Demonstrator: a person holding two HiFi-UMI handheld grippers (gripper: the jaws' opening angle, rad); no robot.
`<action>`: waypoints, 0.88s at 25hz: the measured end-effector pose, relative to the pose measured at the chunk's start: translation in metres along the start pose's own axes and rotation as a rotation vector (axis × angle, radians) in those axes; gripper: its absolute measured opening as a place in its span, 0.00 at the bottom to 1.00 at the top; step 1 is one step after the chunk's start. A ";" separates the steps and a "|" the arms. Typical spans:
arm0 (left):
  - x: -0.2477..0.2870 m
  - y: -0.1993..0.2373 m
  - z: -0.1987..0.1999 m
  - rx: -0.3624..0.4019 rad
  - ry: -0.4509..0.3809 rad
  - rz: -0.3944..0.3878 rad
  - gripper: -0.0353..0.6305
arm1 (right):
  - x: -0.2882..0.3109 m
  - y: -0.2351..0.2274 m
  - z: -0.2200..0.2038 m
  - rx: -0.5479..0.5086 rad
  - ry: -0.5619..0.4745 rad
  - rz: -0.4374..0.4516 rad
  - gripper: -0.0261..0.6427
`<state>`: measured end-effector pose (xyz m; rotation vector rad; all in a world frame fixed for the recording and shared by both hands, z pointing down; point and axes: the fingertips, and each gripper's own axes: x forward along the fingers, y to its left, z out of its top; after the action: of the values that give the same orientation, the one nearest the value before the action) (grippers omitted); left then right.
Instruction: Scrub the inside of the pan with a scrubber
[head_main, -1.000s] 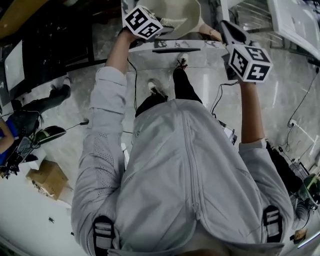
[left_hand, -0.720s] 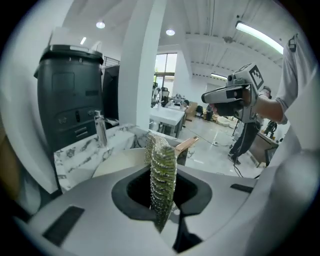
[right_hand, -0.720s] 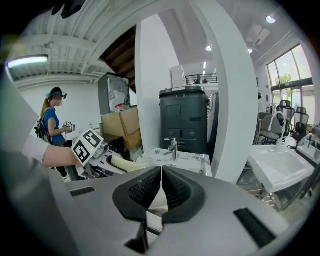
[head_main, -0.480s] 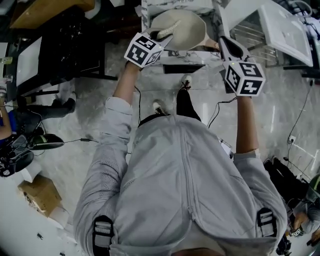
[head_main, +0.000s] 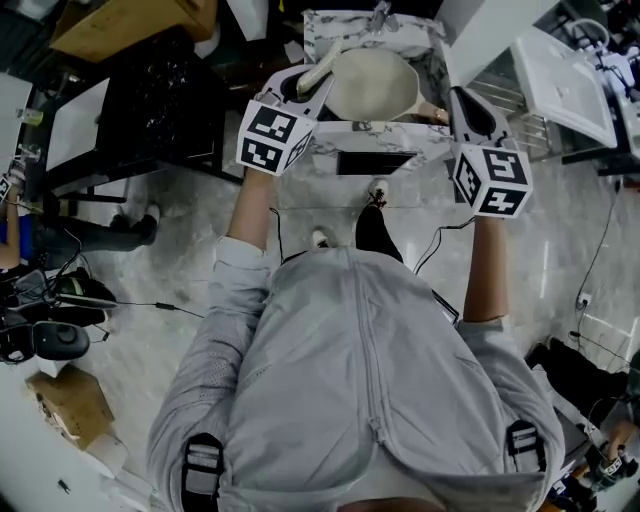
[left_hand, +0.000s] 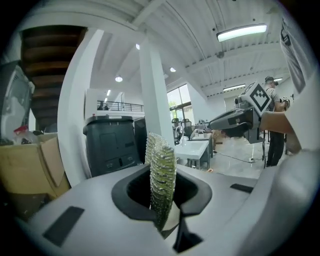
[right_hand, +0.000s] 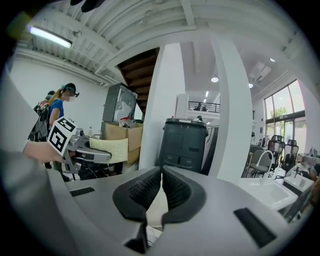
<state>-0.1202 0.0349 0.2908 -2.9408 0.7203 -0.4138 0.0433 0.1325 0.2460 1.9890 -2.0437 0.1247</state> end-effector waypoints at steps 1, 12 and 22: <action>-0.008 0.000 0.009 0.008 -0.020 0.008 0.15 | -0.003 0.002 0.006 -0.007 -0.012 -0.005 0.09; -0.075 0.003 0.053 0.089 -0.136 0.090 0.15 | -0.023 0.038 0.037 -0.107 -0.078 0.030 0.09; -0.085 0.003 0.056 0.093 -0.146 0.098 0.15 | -0.025 0.051 0.044 -0.122 -0.084 0.042 0.09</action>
<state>-0.1782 0.0725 0.2160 -2.7992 0.7994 -0.2152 -0.0131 0.1474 0.2047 1.9087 -2.0907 -0.0749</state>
